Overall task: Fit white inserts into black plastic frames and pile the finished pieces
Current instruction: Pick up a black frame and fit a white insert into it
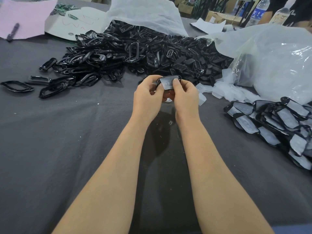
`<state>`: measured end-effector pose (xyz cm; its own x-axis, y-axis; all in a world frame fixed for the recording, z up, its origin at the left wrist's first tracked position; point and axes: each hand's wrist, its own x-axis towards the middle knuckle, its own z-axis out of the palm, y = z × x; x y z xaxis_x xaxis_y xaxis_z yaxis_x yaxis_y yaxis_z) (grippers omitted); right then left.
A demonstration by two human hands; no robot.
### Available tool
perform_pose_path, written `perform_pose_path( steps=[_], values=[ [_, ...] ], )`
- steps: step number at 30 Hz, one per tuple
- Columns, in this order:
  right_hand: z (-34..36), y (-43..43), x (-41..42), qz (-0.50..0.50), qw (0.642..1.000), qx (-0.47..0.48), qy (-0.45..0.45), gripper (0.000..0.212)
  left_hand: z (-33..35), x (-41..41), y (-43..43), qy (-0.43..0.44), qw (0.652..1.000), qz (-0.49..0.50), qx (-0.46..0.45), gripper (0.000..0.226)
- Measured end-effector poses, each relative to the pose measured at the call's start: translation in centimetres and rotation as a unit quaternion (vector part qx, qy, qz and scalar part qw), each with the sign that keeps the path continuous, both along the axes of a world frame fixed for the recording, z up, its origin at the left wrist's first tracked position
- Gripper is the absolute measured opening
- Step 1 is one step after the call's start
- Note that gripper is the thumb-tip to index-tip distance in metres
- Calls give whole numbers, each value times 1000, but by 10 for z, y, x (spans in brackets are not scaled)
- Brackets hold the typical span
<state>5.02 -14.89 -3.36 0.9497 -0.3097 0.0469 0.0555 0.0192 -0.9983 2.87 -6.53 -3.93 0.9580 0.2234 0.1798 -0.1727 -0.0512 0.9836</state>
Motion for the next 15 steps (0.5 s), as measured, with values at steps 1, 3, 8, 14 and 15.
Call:
perform_pose_path(
  steps=[1, 3, 8, 14, 15],
  values=[
    [0, 0, 0, -2, 1000, -8, -1, 7, 0, 0, 0, 2, 1000, 0, -5, 20],
    [0, 0, -1, -4, 1000, -20, -5, 10, 1, 0, 0, 4, 1000, 3, -13, 20],
    [-2, -1, 0, -6, 998, -53, -14, 14, 1, 0, -2, 8, 1000, 9, -22, 12],
    [-4, -2, 0, 25, 999, -27, -7, 15, -3, 3, 2, 11, 998, 30, 47, 13],
    [-4, -3, 0, 40, 999, -19, -5, 14, -3, 3, 3, 15, 998, 32, 44, 12]
  ],
)
